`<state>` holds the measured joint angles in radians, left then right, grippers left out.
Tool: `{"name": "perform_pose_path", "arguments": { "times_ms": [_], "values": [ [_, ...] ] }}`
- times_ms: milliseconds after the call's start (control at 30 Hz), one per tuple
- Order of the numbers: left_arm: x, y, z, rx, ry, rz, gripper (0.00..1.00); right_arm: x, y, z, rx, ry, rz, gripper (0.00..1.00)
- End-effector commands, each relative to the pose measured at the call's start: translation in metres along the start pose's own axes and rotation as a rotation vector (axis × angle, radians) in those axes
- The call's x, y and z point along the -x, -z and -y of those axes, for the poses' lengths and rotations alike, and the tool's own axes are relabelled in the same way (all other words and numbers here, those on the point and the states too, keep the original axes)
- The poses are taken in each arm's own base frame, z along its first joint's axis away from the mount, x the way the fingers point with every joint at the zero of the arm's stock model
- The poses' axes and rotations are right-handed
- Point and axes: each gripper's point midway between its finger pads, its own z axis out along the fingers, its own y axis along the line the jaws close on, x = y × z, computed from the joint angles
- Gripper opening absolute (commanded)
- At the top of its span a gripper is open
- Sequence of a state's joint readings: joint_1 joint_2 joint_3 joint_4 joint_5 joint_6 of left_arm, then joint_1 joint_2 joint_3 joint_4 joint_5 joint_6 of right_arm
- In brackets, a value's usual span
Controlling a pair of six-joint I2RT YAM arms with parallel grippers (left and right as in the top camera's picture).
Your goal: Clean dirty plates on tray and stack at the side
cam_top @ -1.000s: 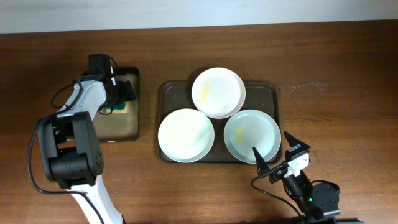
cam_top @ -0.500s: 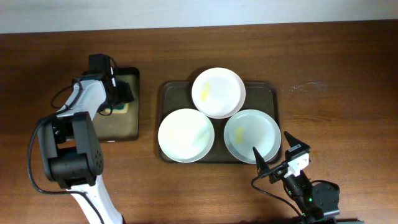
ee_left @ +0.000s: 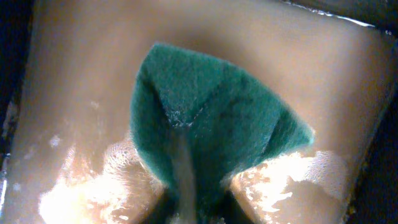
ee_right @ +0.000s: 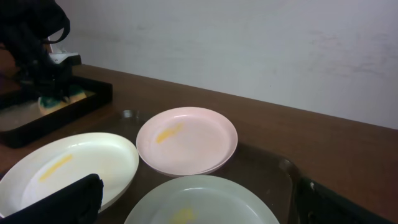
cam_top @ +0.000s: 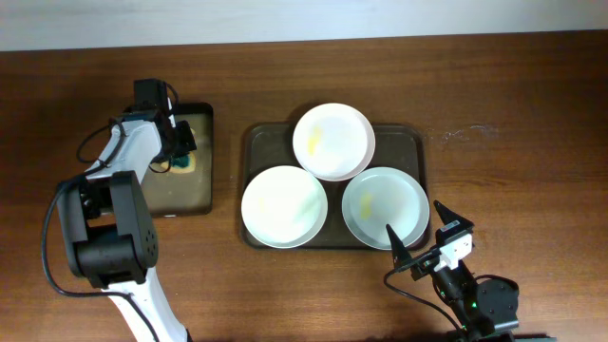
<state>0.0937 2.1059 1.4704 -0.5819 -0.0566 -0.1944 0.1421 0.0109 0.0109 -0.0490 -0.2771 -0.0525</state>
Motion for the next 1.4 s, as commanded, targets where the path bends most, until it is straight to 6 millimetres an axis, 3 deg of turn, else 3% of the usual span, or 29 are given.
{"name": "perform_pose_path", "arguments": {
  "times_ms": [0, 133, 267, 300, 533, 600, 767, 933, 1033, 1233, 1367],
  "values": [
    [0.004, -0.001, 0.001, -0.006, 0.001, -0.001, 0.00, -0.002, 0.000, -0.001, 0.004, 0.000, -0.003, 0.98],
    [0.014, 0.019, 0.001, -0.007, 0.002, 0.006, 0.00, -0.002, 0.000, -0.001, 0.004, 0.000, -0.003, 0.98],
    [0.043, 0.076, 0.004, -0.026, 0.007, 0.100, 0.00, -0.002, 0.000, -0.001, 0.004, 0.000, -0.003, 0.98],
    [0.052, 0.100, 0.004, -0.035, 0.010, 0.147, 0.00, -0.002, 0.000, -0.001, 0.004, 0.000, -0.002, 0.98],
    [0.069, 0.180, 0.003, -0.067, 0.018, 0.311, 0.00, -0.002, 0.000, -0.001, 0.004, 0.000, -0.002, 0.98],
    [0.071, 0.191, 0.003, -0.071, 0.019, 0.335, 0.00, -0.002, 0.000, -0.001, 0.004, 0.000, -0.002, 0.98],
    [0.066, 0.177, 0.002, -0.063, 0.018, 0.309, 0.00, -0.002, 0.000, -0.001, 0.004, 0.000, -0.002, 0.98],
    [0.053, 0.112, 0.003, -0.047, 0.014, 0.224, 0.00, -0.002, 0.000, -0.001, 0.004, -0.001, -0.002, 0.98],
    [0.052, 0.101, 0.004, -0.045, 0.013, 0.213, 0.00, -0.002, 0.000, -0.001, 0.004, 0.000, -0.002, 0.98],
    [0.075, 0.137, 0.006, -0.069, 0.020, 0.337, 0.00, -0.002, 0.000, -0.001, 0.004, 0.000, -0.003, 0.98],
    [0.089, 0.183, 0.007, -0.095, 0.025, 0.453, 0.00, -0.002, 0.000, -0.001, 0.004, 0.000, -0.002, 0.98]
  ]
}}
